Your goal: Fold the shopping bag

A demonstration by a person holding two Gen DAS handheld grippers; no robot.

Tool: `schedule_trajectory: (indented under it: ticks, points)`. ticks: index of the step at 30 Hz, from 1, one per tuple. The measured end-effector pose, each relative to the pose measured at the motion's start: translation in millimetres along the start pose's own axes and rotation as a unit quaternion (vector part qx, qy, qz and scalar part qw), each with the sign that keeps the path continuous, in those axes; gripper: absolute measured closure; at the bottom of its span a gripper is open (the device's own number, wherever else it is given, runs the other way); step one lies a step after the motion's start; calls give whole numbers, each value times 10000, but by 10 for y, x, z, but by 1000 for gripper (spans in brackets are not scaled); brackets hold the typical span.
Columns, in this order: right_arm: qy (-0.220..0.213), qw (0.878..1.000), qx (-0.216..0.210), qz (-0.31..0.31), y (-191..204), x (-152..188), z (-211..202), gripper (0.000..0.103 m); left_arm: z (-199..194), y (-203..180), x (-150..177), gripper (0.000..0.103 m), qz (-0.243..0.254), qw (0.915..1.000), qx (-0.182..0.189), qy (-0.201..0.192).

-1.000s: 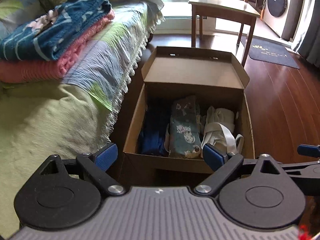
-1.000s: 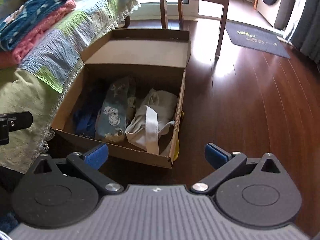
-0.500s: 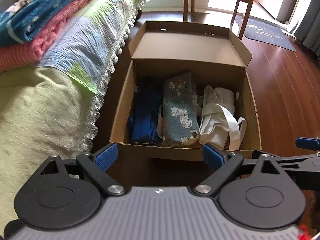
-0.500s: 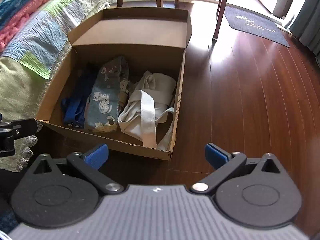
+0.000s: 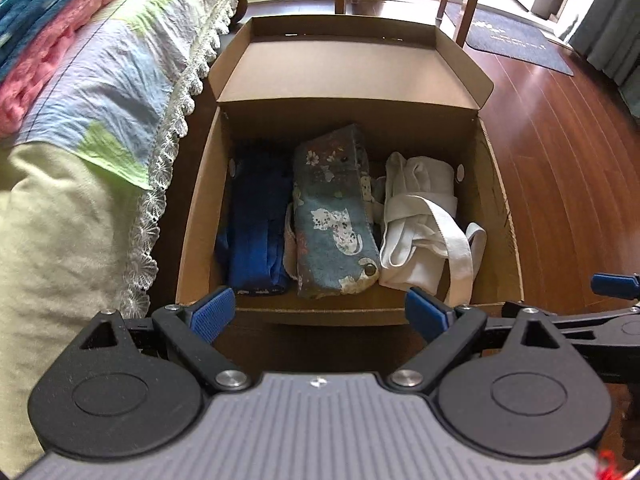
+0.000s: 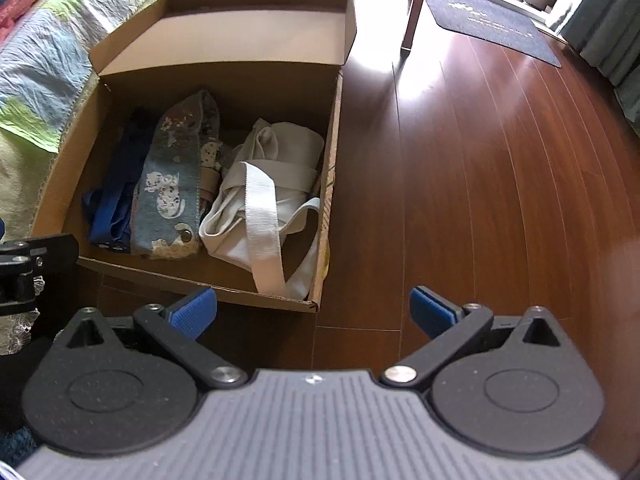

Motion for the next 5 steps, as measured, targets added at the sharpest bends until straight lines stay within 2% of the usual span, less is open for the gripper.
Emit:
schedule_trajectory:
  ticks: [5]
  points:
    - [127,9999,91,40,-12,-2,93,1,96,0,-39,10,35,10000,9,46]
Point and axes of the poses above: each gripper's, at about its wrist camera, not at the fingertips, and z roughly the way its jaws point, y to its left, x to its underside, the point moved 8 cm from there along z, roughly the way its jaws point, and after that the axes turned 5 degrees about -z, right-handed, at the moved point
